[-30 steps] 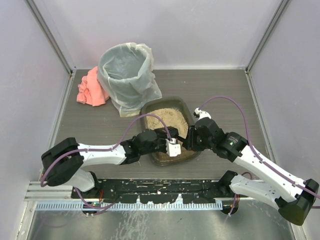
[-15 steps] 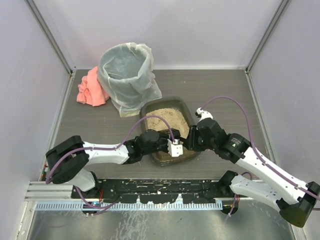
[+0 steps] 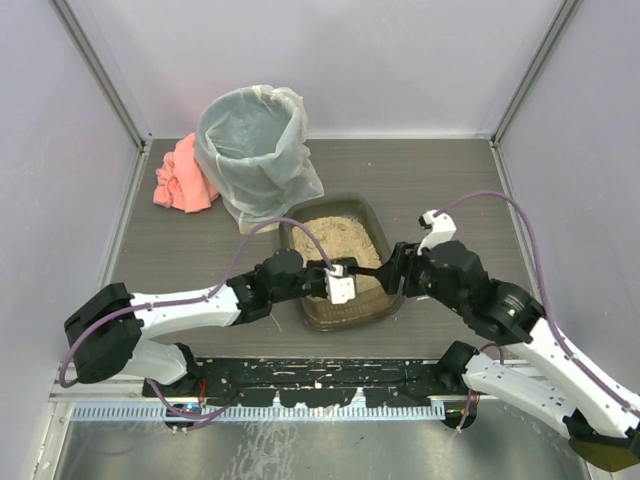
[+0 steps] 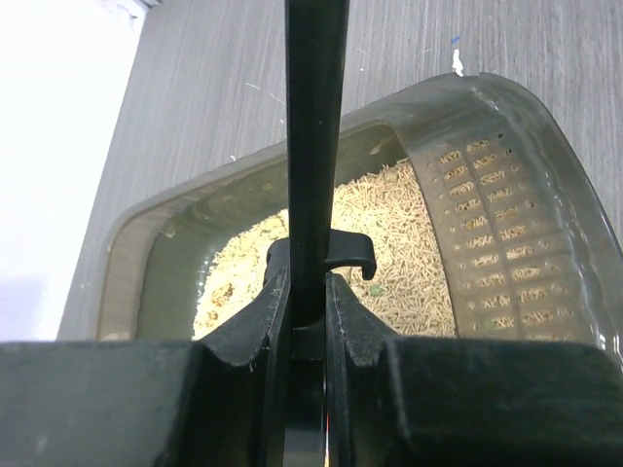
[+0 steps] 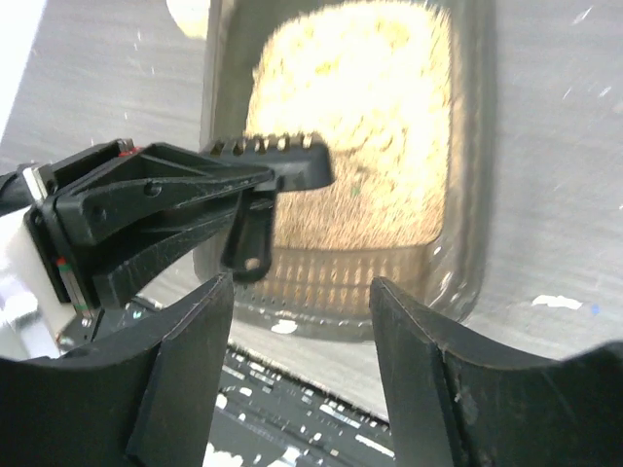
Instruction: Clean the litter box
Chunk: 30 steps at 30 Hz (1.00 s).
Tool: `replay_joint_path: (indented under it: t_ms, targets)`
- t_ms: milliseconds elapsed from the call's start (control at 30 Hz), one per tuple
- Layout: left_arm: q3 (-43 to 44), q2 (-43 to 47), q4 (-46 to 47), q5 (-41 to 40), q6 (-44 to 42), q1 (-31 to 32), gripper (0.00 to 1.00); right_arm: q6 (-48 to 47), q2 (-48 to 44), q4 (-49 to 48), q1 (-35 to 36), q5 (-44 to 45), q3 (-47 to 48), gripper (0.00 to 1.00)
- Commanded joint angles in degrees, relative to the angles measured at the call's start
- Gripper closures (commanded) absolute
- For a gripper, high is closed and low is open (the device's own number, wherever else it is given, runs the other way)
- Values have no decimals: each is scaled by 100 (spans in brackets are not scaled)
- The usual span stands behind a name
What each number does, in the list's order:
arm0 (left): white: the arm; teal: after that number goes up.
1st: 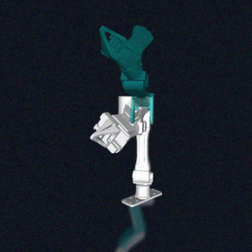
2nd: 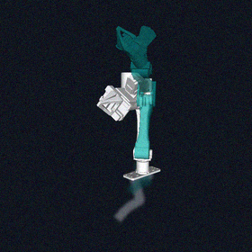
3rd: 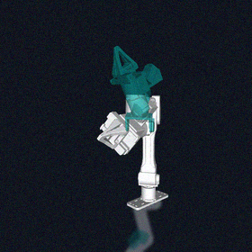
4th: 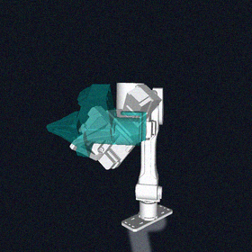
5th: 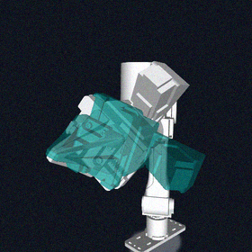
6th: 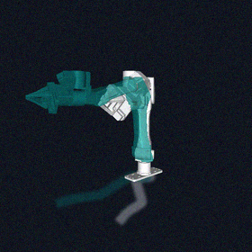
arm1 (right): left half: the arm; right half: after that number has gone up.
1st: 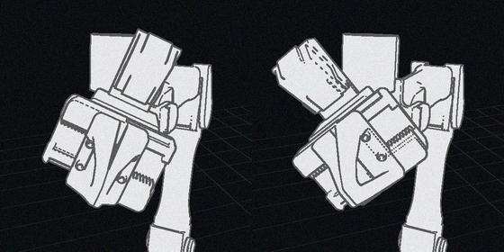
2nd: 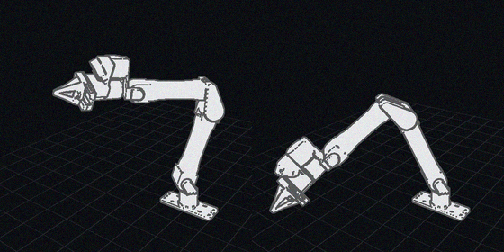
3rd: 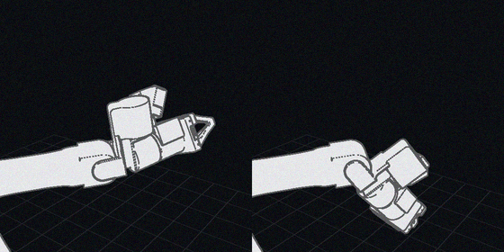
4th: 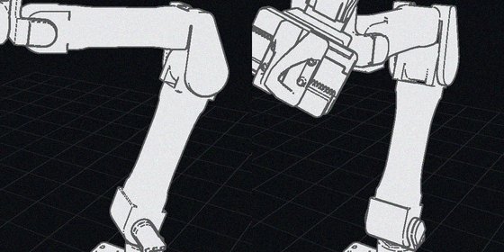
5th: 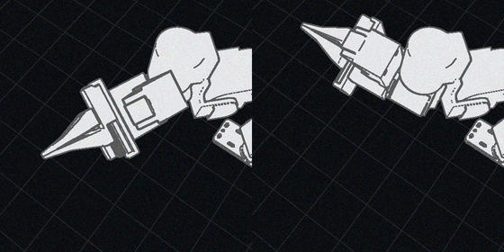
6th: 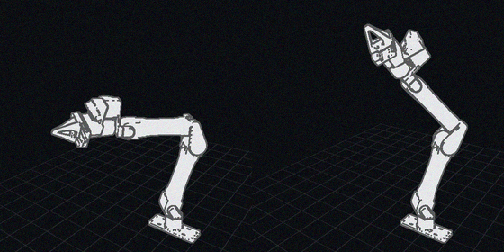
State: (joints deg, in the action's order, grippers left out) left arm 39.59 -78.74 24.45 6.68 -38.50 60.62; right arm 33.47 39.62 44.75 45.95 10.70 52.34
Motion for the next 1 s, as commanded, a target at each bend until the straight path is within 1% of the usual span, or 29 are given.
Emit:
replay_joint_path:
  t_ms: [0,100,200,233,267,300,333,433,533,633,733,833,900,967]
  targets:
    - [474,405,-937,1198,544,-572,100,-1068,-406,-543,-35,712,423,35]
    - [833,472,-1550,1839,685,-886,100,-1535,-565,-861,-34,697,494,35]
    - [1086,471,-1955,2476,842,-1235,100,-2237,-812,-1405,-27,285,425,34]
    - [1169,455,-2031,2728,908,-1362,100,-2429,-849,-1483,-31,-32,447,31]
    - [1240,421,-2073,2966,981,-1490,100,-2749,-879,-1533,-34,-537,457,28]
    - [1303,372,-2114,3241,1017,-1589,100,-3068,-918,-1664,-29,-1034,414,28]
    - [1390,323,-2172,3423,1023,-1668,100,-3188,-922,-1800,-31,-1260,390,28]
    - [1687,123,-2520,3811,827,-1738,100,-3707,-680,-2033,-34,-1861,417,28]
    - [2027,-101,-2893,4262,735,-1747,100,-4160,-313,-2278,-32,-2245,351,30]
    - [2300,-238,-3138,4740,497,-1747,100,-4588,37,-2482,-33,-2385,327,33]
    - [2409,-241,-3407,4986,272,-1754,100,-4839,280,-2466,-33,-2403,443,35]
    - [2425,-154,-3583,5163,45,-1771,100,-4894,348,-2436,-33,-2619,495,35]
    - [2429,-128,-3627,5261,-35,-1764,100,-4878,360,-2441,-34,-2844,447,37]
    - [2439,-132,-3631,5334,-48,-1769,100,-4842,379,-2487,-31,-3023,352,41]
